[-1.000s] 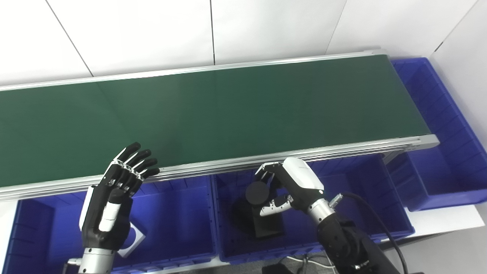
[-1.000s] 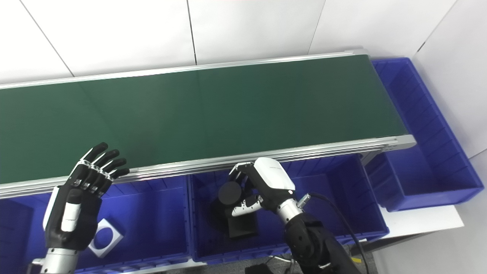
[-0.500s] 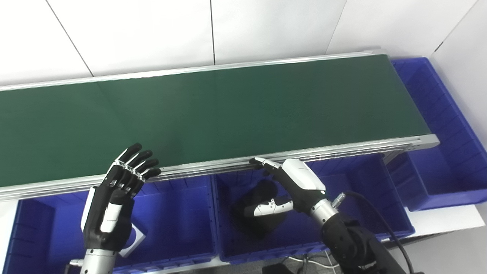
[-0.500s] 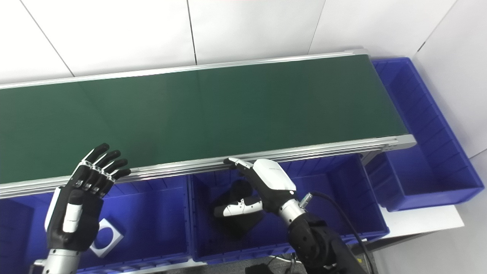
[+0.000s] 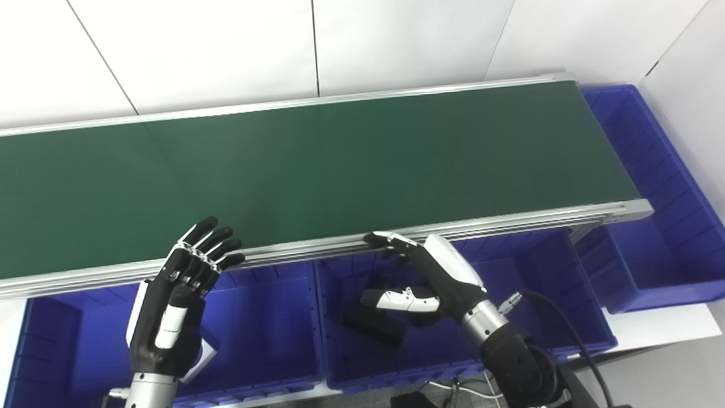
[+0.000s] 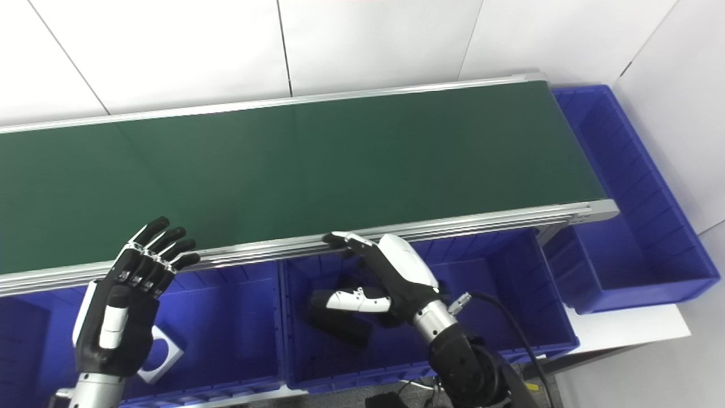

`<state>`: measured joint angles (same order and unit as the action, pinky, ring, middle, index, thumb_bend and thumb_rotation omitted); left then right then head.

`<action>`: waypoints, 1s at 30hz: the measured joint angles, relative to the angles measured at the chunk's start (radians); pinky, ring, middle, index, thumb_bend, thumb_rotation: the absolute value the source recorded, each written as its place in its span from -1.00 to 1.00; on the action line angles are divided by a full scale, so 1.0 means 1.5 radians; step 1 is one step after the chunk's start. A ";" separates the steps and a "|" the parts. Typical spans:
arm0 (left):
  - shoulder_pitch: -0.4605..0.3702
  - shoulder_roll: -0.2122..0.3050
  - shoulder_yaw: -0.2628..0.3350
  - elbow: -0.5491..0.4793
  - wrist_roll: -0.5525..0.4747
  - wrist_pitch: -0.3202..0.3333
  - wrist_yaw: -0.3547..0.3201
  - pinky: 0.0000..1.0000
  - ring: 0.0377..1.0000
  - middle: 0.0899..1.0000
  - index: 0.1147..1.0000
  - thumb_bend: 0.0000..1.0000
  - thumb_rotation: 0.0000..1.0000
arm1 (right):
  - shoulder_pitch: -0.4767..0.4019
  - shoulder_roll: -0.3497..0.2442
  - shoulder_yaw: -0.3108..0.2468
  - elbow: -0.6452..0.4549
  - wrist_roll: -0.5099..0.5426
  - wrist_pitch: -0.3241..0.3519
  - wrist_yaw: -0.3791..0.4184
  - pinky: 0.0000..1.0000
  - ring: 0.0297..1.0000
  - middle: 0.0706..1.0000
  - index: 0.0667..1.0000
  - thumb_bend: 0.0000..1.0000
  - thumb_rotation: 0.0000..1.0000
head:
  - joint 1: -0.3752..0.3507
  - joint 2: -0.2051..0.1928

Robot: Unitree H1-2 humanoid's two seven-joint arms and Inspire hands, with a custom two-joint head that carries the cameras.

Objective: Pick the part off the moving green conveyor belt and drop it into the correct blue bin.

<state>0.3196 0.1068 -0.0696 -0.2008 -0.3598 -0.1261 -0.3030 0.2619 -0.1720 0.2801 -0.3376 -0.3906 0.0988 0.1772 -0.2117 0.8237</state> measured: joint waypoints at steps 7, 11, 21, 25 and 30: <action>0.020 -0.001 -0.012 0.007 0.037 -0.030 0.000 0.41 0.50 0.58 0.64 0.64 0.28 | 0.008 0.043 -0.002 -0.003 0.136 -0.071 0.000 0.35 0.44 0.52 0.64 0.42 0.36 | 0.060 -0.035; 0.028 -0.001 -0.017 0.013 0.058 -0.051 0.000 0.43 0.52 0.60 0.66 0.66 0.30 | 0.008 0.048 -0.002 0.017 0.165 -0.101 0.000 0.39 0.47 0.55 0.67 0.49 0.40 | 0.088 -0.049; 0.050 -0.001 -0.033 0.047 0.087 -0.096 -0.001 0.45 0.52 0.59 0.66 0.68 0.28 | 0.004 0.048 -0.004 0.106 0.209 -0.176 0.004 0.46 0.56 0.61 0.73 0.44 0.31 | 0.156 -0.097; 0.056 -0.003 -0.037 0.056 0.104 -0.114 0.000 0.47 0.52 0.58 0.66 0.69 0.31 | 0.005 0.048 -0.008 0.138 0.228 -0.200 0.005 0.46 0.55 0.59 0.71 0.41 0.32 | 0.181 -0.114; 0.056 -0.011 -0.037 0.076 0.120 -0.137 0.006 0.48 0.52 0.58 0.66 0.71 0.32 | 0.004 0.049 -0.014 0.173 0.260 -0.237 0.007 0.43 0.53 0.58 0.71 0.45 0.35 | 0.203 -0.134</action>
<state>0.4041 0.0896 -0.1257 -0.0867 -0.1796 -0.3322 -0.2933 0.2675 -0.0979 0.2596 -0.0782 -0.0002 -0.2563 0.1873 0.0935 0.6229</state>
